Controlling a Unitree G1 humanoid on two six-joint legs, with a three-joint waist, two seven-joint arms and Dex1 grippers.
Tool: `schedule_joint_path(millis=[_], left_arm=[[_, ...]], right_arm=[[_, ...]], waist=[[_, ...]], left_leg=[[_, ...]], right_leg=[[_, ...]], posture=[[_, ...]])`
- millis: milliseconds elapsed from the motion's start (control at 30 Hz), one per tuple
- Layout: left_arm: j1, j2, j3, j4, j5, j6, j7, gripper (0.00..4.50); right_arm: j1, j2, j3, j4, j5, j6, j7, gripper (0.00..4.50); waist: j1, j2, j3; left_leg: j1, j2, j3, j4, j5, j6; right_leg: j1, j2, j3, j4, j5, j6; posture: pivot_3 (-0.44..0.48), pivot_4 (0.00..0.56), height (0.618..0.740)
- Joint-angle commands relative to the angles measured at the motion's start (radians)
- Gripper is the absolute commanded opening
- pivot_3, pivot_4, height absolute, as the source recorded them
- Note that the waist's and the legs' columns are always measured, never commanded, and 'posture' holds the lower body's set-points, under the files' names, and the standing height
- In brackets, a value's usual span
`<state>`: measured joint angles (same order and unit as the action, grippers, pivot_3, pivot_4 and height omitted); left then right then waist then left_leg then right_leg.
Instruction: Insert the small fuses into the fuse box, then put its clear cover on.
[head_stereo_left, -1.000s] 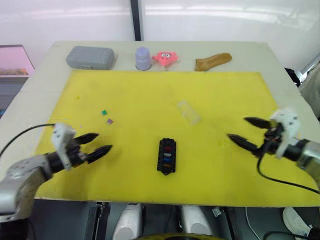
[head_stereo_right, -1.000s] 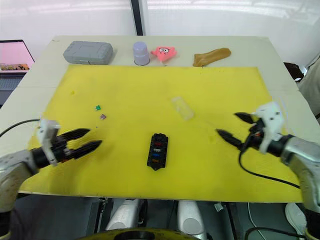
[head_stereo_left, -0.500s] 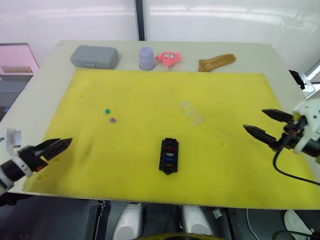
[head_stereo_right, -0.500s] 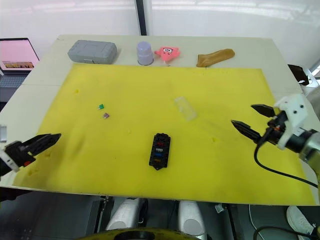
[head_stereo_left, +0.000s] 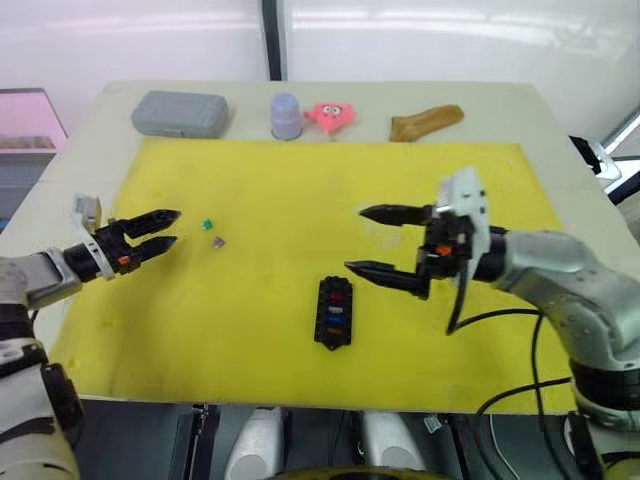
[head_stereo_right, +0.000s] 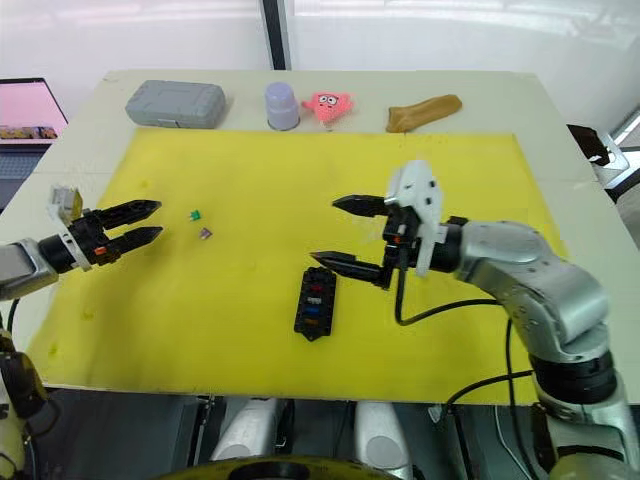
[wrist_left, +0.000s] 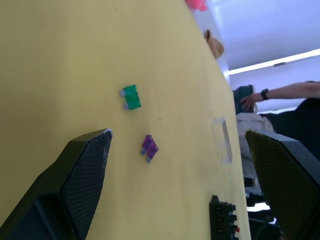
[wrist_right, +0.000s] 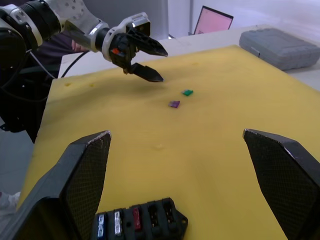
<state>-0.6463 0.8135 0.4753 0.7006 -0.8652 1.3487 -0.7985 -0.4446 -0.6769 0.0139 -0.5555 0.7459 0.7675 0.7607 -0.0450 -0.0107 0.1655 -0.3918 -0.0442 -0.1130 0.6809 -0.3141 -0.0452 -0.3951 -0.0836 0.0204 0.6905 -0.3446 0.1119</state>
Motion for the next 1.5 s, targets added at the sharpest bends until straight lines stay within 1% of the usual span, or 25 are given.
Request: schedule_joint_path(millis=[33,200,333,433,567,700,1033,1167,1400,1467,1500], left_arm=[[-0.045,-0.001,0.011,0.055,0.013,-0.001,-0.020,4.50],[-0.069,-0.030,-0.012,0.094,0.051,-0.037,-0.038,4.50],[-0.103,-0.069,-0.026,0.129,0.084,-0.077,-0.038,4.50],[-0.122,-0.093,-0.035,0.155,0.107,-0.111,-0.044,4.50],[-0.152,-0.121,-0.037,0.205,0.138,-0.152,-0.033,4.50],[-0.175,-0.145,-0.043,0.239,0.168,-0.183,-0.036,4.50],[-0.227,-0.200,-0.063,0.284,0.223,-0.208,-0.070,4.50],[-0.243,-0.219,-0.047,0.322,0.247,-0.261,-0.039,4.50],[-0.244,-0.235,-0.058,0.331,0.263,-0.264,-0.079,4.50],[-0.248,-0.239,-0.056,0.335,0.265,-0.264,-0.080,3.95],[-0.250,-0.240,-0.055,0.338,0.267,-0.267,-0.081,3.59]], right_arm=[[-0.033,0.025,0.052,-0.028,-0.039,-0.023,-0.014,4.47],[-0.049,0.026,0.093,-0.013,-0.083,-0.049,0.013,4.47],[-0.077,0.033,0.116,0.032,-0.137,-0.076,0.023,4.47],[-0.085,0.047,0.130,0.055,-0.176,-0.097,0.012,4.47],[-0.095,0.096,0.123,0.057,-0.178,-0.083,-0.031,4.47],[-0.087,0.107,0.116,0.039,-0.180,-0.070,-0.048,4.47],[-0.074,0.088,0.113,0.015,-0.187,-0.050,-0.058,4.47],[-0.066,0.074,0.113,0.008,-0.198,-0.050,-0.058,4.47],[-0.055,0.068,0.109,-0.001,-0.204,-0.047,-0.065,4.47],[-0.053,0.067,0.106,-0.001,-0.204,-0.046,-0.065,4.50],[-0.053,0.067,0.105,-0.002,-0.205,-0.045,-0.066,4.50]], waist=[[0.000,0.000,0.000],[0.002,0.000,0.000],[0.003,0.000,0.000],[0.003,0.000,0.000],[0.005,0.000,0.000],[0.009,0.000,0.000],[0.035,0.000,-0.001],[0.038,-0.001,-0.001],[0.037,0.000,-0.002],[0.037,0.000,-0.002],[0.036,0.000,-0.002]], left_leg=[[0.000,0.000,0.000,0.000,0.000,0.000],[0.000,-0.001,0.000,0.000,0.000,-0.001],[0.000,-0.002,-0.001,0.000,0.001,-0.002],[0.000,-0.004,-0.001,0.000,0.001,-0.002],[0.000,-0.007,-0.002,0.000,0.002,-0.003],[0.000,-0.010,-0.003,0.001,0.002,-0.004],[0.000,-0.013,-0.004,0.002,0.002,-0.004],[0.000,-0.015,-0.006,0.002,0.002,-0.003],[0.000,-0.015,-0.006,0.002,0.002,-0.003],[0.000,-0.015,-0.006,0.002,0.002,-0.003],[0.000,-0.015,-0.007,0.002,0.002,-0.003]], right_leg=[[0.000,0.000,0.000,0.000,0.000,0.000],[0.000,-0.001,0.000,0.001,0.000,0.000],[-0.001,-0.003,-0.001,0.002,0.000,0.000],[-0.001,-0.004,-0.001,0.003,0.000,0.000],[-0.003,-0.006,-0.001,0.007,0.000,0.000],[-0.002,-0.009,-0.002,0.008,0.000,0.000],[-0.001,-0.011,-0.003,0.009,0.000,0.000],[0.001,-0.013,-0.004,0.009,0.000,0.000],[0.001,-0.013,-0.005,0.009,0.000,0.000],[0.002,-0.013,-0.005,0.009,0.000,0.000],[0.002,-0.013,-0.005,0.009,0.000,0.000]], posture=[[0.000,0.150,0.740],[0.000,0.150,0.740],[0.000,0.150,0.740],[0.000,0.150,0.740],[0.000,0.150,0.740],[0.000,0.150,0.740],[0.000,0.150,0.740],[0.000,0.150,0.740],[0.000,0.150,0.740],[0.000,0.150,0.740],[0.000,0.150,0.740]])
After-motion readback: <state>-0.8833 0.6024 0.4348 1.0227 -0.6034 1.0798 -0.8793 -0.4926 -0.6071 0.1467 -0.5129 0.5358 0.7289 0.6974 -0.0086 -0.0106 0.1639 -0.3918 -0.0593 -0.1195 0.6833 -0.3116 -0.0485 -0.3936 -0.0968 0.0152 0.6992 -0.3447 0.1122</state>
